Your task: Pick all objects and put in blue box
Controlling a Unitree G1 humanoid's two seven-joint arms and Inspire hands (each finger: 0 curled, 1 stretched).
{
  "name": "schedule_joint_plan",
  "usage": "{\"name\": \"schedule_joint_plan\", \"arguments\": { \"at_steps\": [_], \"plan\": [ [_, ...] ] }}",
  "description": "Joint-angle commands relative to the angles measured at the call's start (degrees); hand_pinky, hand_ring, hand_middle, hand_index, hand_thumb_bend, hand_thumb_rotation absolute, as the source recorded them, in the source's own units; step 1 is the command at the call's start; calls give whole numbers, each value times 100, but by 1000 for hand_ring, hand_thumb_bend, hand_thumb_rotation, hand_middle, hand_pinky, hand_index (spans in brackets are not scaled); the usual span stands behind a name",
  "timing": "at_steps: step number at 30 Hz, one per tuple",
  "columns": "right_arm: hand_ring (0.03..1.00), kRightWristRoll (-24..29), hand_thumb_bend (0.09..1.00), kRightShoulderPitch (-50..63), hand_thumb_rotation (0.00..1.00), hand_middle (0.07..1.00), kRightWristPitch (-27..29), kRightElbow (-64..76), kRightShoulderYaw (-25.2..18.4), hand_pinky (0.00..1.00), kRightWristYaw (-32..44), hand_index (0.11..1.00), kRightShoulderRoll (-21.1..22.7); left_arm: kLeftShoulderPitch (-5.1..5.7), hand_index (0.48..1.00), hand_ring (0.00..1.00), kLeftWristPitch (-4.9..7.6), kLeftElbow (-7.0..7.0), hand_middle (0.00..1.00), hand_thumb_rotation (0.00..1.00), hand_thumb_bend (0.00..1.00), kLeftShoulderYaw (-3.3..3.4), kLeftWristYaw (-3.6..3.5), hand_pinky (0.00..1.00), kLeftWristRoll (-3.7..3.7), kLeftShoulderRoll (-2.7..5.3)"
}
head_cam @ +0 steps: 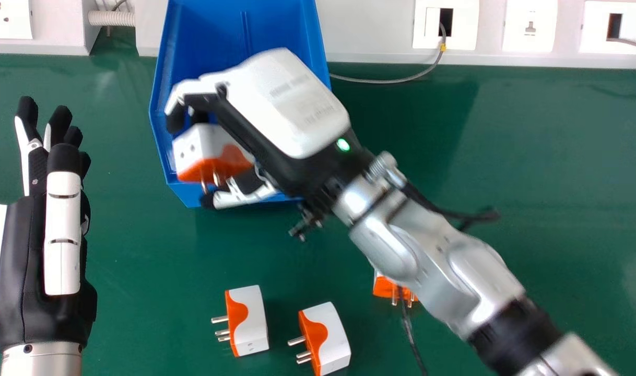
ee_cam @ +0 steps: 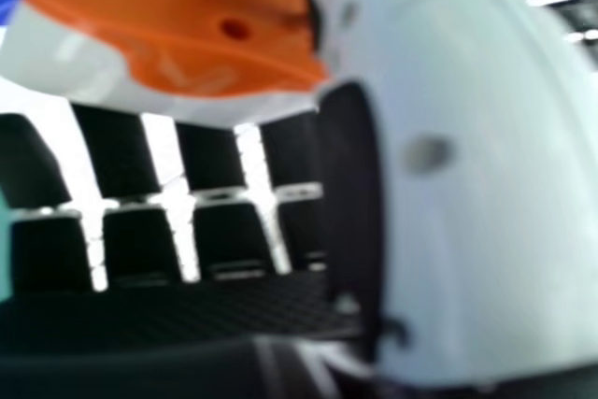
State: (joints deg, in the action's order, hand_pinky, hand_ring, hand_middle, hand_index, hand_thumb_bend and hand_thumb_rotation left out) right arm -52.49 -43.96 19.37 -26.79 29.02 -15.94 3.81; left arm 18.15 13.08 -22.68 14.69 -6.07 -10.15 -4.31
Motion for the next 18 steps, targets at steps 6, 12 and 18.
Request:
{"name": "schedule_joint_plan", "arguments": {
  "at_steps": [6,12,18],
  "plan": [
    [417,-410,488,-1424,0,527,-428,-1353,334,284,-672,528,-409,-39,1000,1000,60,-45,1000,935,524,-7,16,1000,-95,32],
    [426,-288,489,-2405,0,546,-691,-2909,425,285,-755,507,-822,-2,1000,1000,90,-39,1000,930,511,-7,-10,1000,-140,51],
    [421,-258,488,-2895,0,550,-912,-3779,556,279,-925,507,-941,61,1000,1000,97,-80,1000,934,528,19,-36,1000,-129,20]
  ]
}}
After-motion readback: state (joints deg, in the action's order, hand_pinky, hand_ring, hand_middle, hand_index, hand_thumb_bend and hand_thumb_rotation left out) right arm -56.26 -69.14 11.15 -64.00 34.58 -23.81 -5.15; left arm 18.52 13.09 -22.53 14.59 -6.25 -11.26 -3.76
